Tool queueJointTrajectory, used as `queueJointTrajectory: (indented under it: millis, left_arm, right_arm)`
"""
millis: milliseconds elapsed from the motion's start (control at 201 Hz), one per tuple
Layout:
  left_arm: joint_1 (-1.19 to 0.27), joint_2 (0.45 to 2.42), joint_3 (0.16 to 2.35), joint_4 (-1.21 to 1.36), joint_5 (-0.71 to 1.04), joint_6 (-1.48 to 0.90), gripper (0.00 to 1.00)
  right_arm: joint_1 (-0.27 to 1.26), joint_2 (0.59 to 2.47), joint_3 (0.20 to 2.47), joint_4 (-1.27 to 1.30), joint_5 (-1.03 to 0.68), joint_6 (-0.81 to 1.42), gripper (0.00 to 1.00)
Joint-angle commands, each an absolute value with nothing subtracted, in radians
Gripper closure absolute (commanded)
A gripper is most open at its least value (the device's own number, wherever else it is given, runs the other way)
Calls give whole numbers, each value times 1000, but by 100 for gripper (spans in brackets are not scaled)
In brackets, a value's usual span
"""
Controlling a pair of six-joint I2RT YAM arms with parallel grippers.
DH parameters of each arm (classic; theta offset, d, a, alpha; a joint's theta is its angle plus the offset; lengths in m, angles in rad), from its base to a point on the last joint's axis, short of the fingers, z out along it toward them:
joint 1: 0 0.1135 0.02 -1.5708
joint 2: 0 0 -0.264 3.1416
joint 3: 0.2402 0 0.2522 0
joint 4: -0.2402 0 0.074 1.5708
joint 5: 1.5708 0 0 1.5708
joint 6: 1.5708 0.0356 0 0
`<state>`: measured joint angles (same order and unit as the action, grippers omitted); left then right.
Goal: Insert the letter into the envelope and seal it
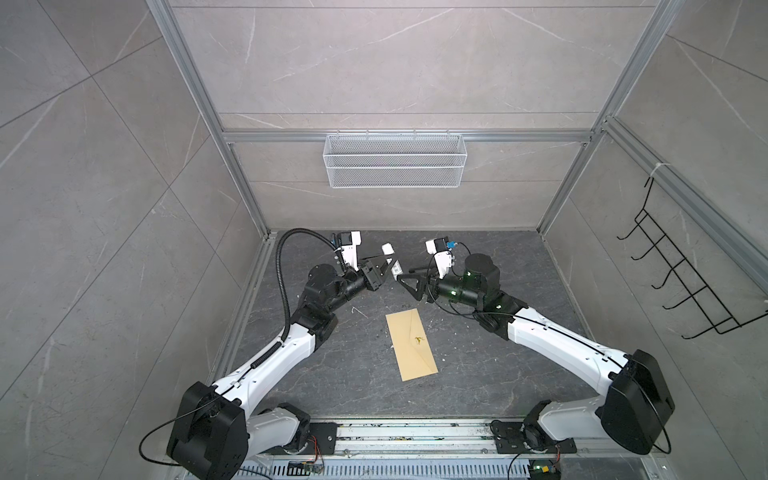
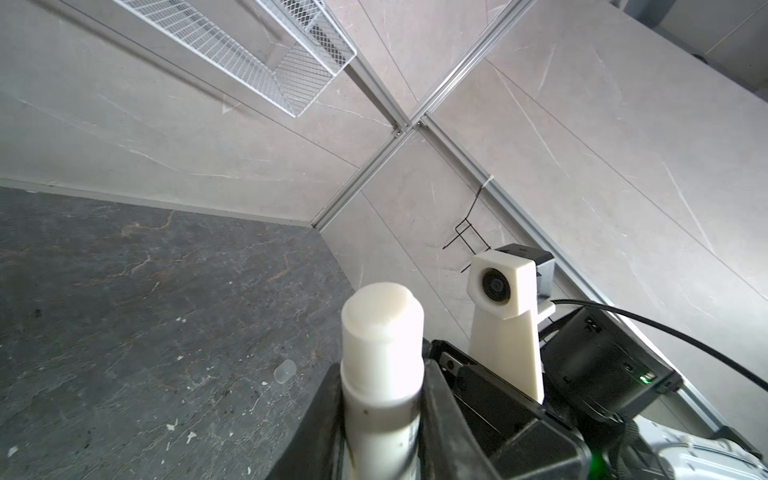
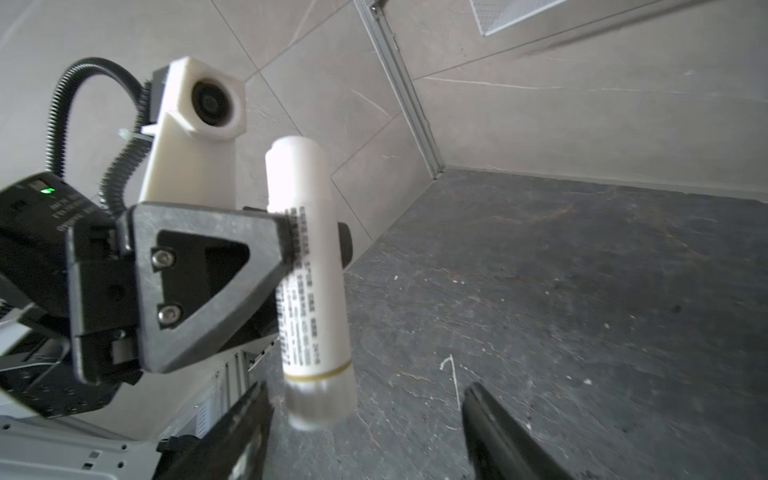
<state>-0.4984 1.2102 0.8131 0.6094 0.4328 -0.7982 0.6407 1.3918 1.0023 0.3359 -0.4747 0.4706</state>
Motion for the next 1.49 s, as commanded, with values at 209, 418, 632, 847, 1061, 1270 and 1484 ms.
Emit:
queueJointTrajectory:
  millis: [209,418,632,847,1061,1270,1484]
  left_arm:
    - [-493,1207,828,723,483,-820,100]
    - [-493,1219,821,736,492,-833,100]
    - [-493,1227,822,736,508,-834,100]
    - [-492,1240,826,777,557,-831,72]
    - [-483,1272,840,897,704,-865,50]
    - [-469,1314,830,1066,785,-930,47]
    - [-468,1306,824,1067,792,-903,47]
  right_arm:
    - [640,1455,1023,488,-592,597,49]
    - [639,1465,1036,515,-595,617,62]
    - [639,1465,1045,503,-586,610,81]
    - [631,1436,1055,390,-591,496,95]
    - [590,1387,1090,253,-662,374,97]
    - [564,1366,1096,239,-708,367,98]
    - [564,1373,1108,233,-769,376,98]
